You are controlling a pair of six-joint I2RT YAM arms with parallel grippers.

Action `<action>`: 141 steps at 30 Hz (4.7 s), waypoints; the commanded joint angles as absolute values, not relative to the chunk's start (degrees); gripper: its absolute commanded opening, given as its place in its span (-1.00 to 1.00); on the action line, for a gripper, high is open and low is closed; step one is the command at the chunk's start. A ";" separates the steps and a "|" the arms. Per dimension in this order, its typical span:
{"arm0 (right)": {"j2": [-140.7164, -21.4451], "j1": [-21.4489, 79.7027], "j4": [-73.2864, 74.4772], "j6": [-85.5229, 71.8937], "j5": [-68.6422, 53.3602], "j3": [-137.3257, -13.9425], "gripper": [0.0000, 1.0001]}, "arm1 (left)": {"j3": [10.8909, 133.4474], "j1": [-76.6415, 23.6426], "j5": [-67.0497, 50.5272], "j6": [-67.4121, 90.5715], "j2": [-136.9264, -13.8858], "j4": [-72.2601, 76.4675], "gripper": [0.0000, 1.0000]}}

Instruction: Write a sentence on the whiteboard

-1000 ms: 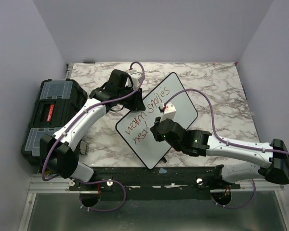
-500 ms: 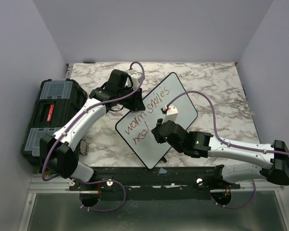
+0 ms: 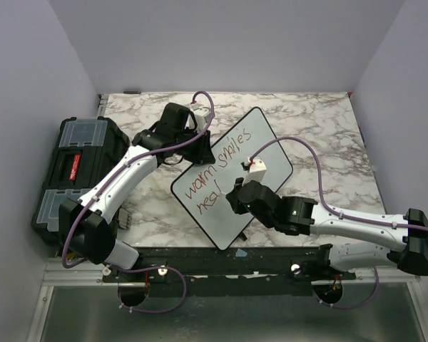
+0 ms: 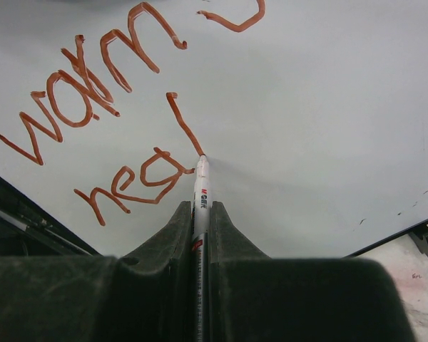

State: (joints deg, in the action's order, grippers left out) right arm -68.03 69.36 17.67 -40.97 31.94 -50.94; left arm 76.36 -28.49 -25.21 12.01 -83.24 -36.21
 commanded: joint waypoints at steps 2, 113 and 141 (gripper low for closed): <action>-70.03 69.13 22.31 -41.41 31.84 -49.56 -0.99 | 76.11 -29.08 -20.94 8.35 -81.24 -37.61 -1.00; -65.99 61.11 20.29 -35.61 20.48 -47.28 -0.99 | 75.86 -29.09 -20.83 8.09 -81.80 -37.71 -1.00; -70.68 61.14 20.48 -32.65 29.57 -57.96 -0.99 | 75.94 -29.09 -20.87 8.09 -81.87 -37.79 -1.00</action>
